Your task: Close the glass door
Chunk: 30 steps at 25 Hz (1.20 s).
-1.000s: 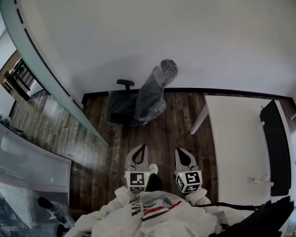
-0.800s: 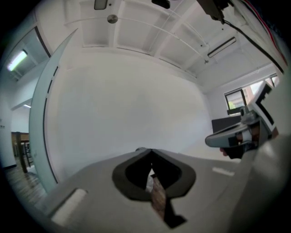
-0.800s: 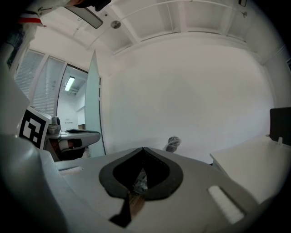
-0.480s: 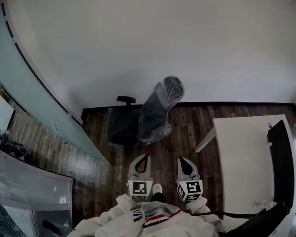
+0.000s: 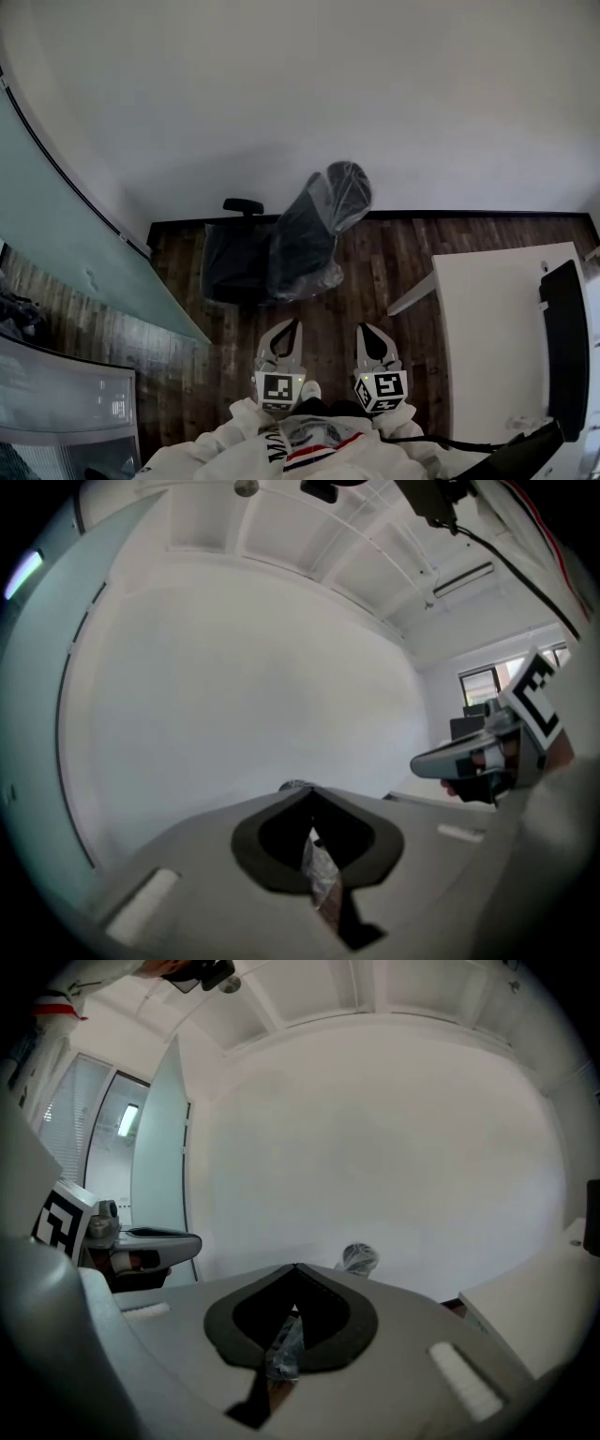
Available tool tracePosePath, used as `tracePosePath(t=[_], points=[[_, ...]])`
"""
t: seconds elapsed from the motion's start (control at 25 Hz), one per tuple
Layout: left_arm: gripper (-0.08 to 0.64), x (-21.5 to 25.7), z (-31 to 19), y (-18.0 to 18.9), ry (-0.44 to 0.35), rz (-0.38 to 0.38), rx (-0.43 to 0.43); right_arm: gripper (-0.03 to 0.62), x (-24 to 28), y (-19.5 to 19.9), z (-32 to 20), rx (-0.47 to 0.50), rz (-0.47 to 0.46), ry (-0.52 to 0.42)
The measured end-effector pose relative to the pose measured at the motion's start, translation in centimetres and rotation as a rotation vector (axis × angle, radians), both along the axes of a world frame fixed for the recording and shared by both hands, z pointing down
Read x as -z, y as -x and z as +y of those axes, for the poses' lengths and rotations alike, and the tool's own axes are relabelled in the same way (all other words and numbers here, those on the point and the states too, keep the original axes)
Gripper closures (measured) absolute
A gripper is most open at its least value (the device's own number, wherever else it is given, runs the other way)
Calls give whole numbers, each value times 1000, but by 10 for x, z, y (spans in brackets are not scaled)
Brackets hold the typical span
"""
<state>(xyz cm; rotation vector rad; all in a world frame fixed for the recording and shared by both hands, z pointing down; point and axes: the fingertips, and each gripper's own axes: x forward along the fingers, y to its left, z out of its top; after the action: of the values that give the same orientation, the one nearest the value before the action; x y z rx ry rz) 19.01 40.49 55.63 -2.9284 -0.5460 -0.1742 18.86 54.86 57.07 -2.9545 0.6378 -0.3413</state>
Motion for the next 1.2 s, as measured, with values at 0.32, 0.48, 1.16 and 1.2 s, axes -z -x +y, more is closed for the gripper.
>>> tracePosePath(t=[0.32, 0.48, 1.16, 1.2], points=[[557, 28, -6, -29, 11, 70, 3, 587, 33, -34, -9, 12, 76, 0], [557, 32, -12, -46, 6, 82, 19, 586, 34, -56, -14, 26, 78, -4], [557, 50, -125, -172, -14, 81, 468, 587, 43, -242, -137, 466, 84, -9], [557, 53, -137, -174, -21, 73, 511, 587, 44, -249, -152, 511, 85, -11]])
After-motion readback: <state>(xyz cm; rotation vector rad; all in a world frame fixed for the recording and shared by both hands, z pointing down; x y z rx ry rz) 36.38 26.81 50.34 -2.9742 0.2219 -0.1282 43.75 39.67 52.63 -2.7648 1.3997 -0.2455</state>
